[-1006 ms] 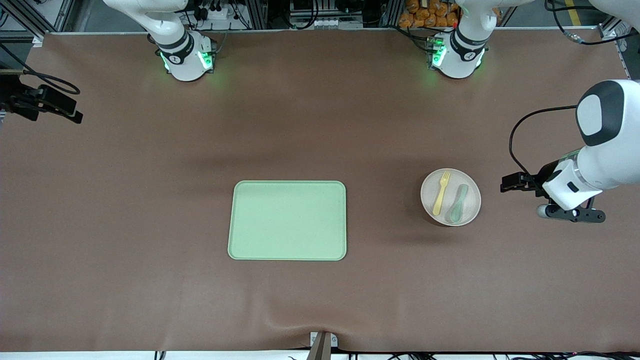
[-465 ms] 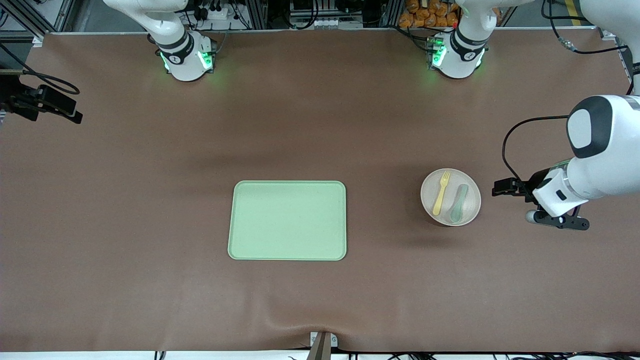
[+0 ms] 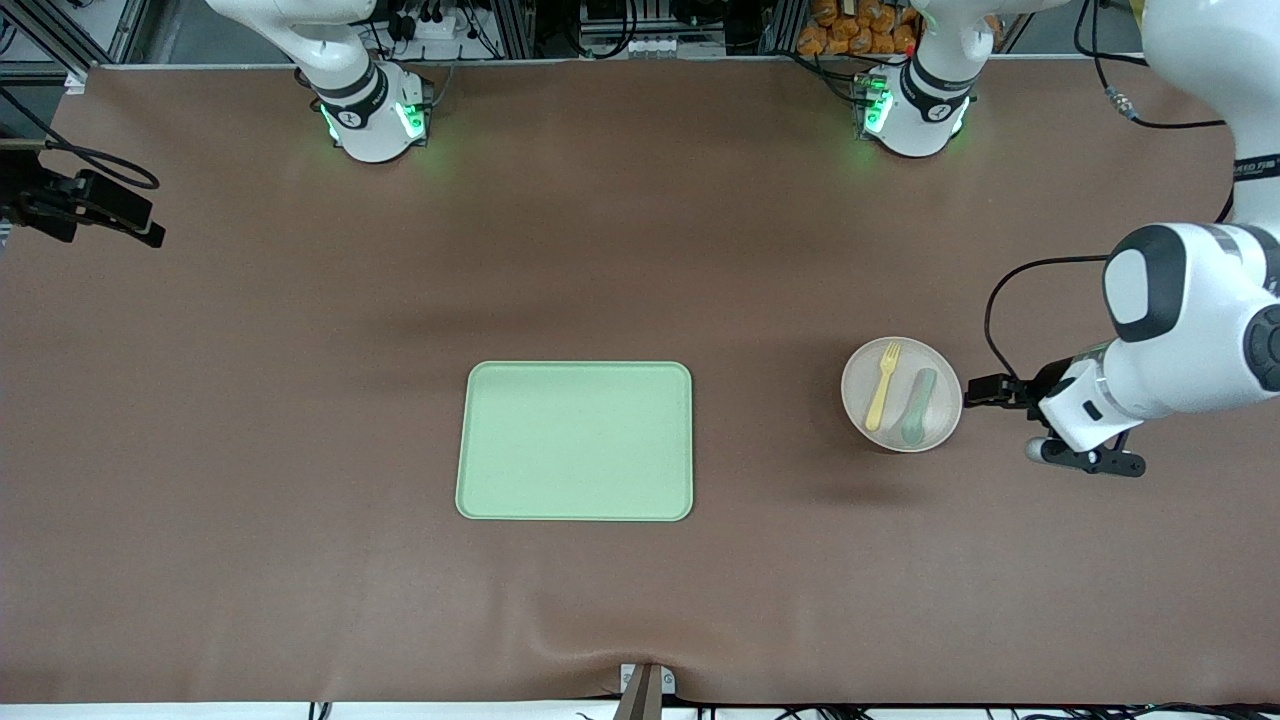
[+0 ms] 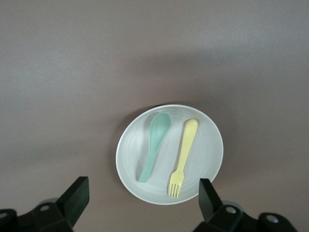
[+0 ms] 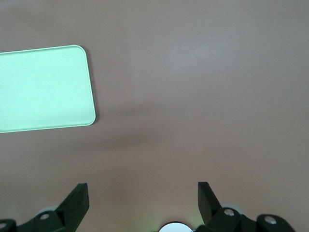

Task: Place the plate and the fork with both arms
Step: 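Lower the left gripper and grasp the white plate's rim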

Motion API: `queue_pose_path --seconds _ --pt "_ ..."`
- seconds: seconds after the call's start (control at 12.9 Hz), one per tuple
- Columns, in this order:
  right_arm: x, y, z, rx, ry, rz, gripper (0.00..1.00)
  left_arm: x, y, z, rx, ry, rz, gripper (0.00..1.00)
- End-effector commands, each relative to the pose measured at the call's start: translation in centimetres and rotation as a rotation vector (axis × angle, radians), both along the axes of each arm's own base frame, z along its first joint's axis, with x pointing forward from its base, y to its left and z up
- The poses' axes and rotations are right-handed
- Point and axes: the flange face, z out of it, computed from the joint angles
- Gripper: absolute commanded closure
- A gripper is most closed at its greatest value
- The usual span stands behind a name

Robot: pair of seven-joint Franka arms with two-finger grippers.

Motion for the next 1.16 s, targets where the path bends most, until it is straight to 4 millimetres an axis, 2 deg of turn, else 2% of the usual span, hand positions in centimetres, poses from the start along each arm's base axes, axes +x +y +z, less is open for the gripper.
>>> queue_pose_path --seconds 0.0,0.31,0.62,0.77,1.08 --pt "-0.3 -0.6 0.1 0.016 -0.003 -0.003 0.0 0.3 -0.2 -2.0 -0.026 0.009 -0.022 0.0" --pt "-0.3 -0.7 0.1 0.016 -0.003 -0.005 0.0 0.7 2.4 -5.7 -0.042 0.023 -0.091 0.0" --pt "-0.3 -0.5 0.2 0.016 -0.007 -0.003 0.0 0.7 2.6 -8.4 -0.052 0.034 -0.136 0.0" --pt "-0.3 -0.5 0.2 0.018 -0.007 -0.003 0.0 0.9 3.7 -9.4 -0.062 0.02 -0.169 0.0" --pt "-0.2 -0.6 0.1 0.02 -0.004 -0.003 0.0 -0.3 4.0 -12.4 -0.058 -0.007 -0.201 0.07"
